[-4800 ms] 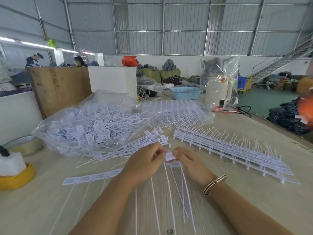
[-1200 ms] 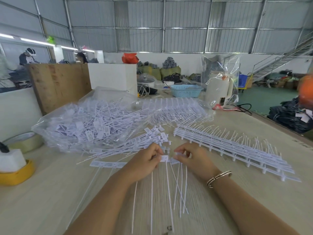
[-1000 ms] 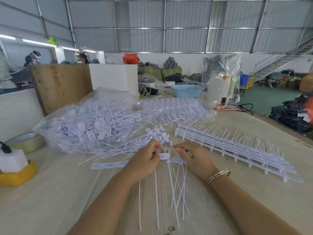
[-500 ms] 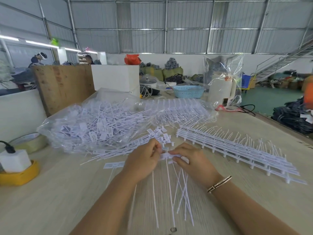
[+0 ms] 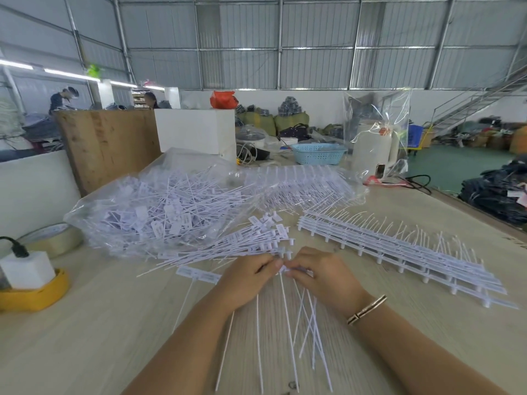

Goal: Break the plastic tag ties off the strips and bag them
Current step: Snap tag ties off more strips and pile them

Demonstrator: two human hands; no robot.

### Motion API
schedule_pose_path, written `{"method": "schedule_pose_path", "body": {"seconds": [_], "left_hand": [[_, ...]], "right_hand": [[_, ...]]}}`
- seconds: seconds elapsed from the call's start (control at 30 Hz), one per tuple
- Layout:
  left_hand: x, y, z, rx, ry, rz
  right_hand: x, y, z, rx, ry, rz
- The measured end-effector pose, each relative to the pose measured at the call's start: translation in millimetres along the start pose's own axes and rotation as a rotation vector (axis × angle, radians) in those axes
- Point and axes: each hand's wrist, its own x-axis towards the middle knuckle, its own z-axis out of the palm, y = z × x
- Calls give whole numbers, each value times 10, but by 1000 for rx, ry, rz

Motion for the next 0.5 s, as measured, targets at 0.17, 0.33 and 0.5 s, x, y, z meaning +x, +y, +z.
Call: {"method": "schedule_pose_path", "body": {"seconds": [0.17, 0.33, 0.5], "left_hand": [[-13, -15, 23, -21, -2, 22], [-20, 1, 18, -92, -9, 37], [-12, 44, 16, -163, 5, 4]], "right_hand": [[11, 26, -2, 58, -27, 33], [19, 48, 16, 133, -7, 112], [33, -5, 83, 324, 50, 250]]}}
